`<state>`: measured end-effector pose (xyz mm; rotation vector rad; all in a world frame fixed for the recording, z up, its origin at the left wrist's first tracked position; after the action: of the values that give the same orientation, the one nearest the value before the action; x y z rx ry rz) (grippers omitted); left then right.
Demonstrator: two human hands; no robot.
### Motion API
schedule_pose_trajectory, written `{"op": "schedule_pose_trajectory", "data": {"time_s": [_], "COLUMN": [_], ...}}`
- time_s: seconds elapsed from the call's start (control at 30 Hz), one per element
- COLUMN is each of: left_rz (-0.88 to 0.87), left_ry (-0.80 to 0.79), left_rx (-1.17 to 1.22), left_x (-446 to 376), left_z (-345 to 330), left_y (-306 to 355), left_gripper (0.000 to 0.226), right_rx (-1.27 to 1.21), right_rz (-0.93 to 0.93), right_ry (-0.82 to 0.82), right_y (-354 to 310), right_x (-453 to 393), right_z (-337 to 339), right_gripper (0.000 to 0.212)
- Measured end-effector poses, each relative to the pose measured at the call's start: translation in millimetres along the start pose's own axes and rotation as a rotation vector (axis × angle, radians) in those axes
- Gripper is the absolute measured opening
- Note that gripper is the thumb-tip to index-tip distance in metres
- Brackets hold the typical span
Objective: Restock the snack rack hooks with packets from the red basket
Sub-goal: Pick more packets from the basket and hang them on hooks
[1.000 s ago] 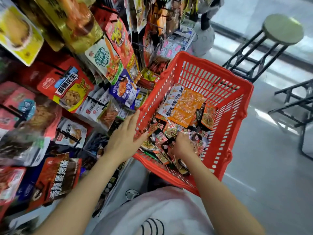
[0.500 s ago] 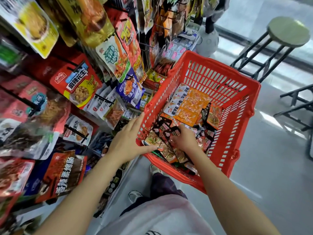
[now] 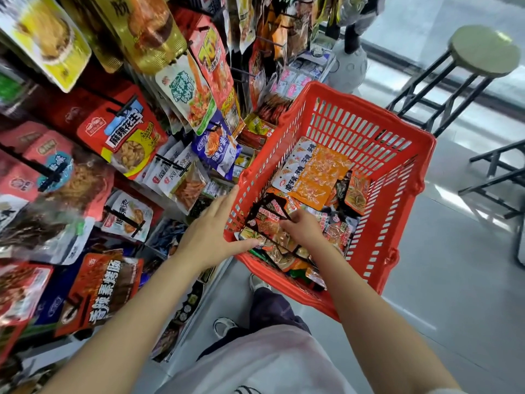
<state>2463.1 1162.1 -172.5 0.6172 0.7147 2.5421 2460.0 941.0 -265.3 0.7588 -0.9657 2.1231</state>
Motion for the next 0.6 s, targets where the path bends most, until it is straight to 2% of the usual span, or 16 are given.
{"op": "schedule_pose_trajectory", "data": {"time_s": [0.1,0.23,0.4,0.53,0.6], "left_rz": [0.009,0.004,-0.014,-0.029,-0.031], "left_ry": [-0.005,0.002,0.007,0.016,0.021], "left_rx": [0.000,0.013,0.028,0.043,0.047], "left_x": [0,1,-1,-1,-1], "left_z": [0,1,-1,0,0], "left_y": [0,2,-1,-2,-2], "left_gripper": [0.122,0.120,0.118,0.118,0.118], "right_rx": [-0.134,-0.166,-0.121,-0.129,-0.193], "right_rz": [-0.099,-0.159,-0.109,-0.039,-0.055], "right_ry": [-0.106,-0.231,-0.342,-0.380,-0.375], "right_y": [-4,-5,-11,-21,-19], "right_x": [-2,-9,-7,-3,-3], "right_z": [-13,-24,-33,-42,-41], "right_gripper": [0.085,0.079,0.093,0.100,0.094]}}
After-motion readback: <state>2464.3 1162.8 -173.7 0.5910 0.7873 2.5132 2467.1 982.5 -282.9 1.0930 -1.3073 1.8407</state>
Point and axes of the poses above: each hand's wrist, its own x-axis away from the middle knuckle, its own z-axis out of the back of the hand, y = z × x, the point moved 9 cm from there along -x, towards the middle knuckle, and after that the axes turned 12 degrees about -z, right-handed, at the moved point
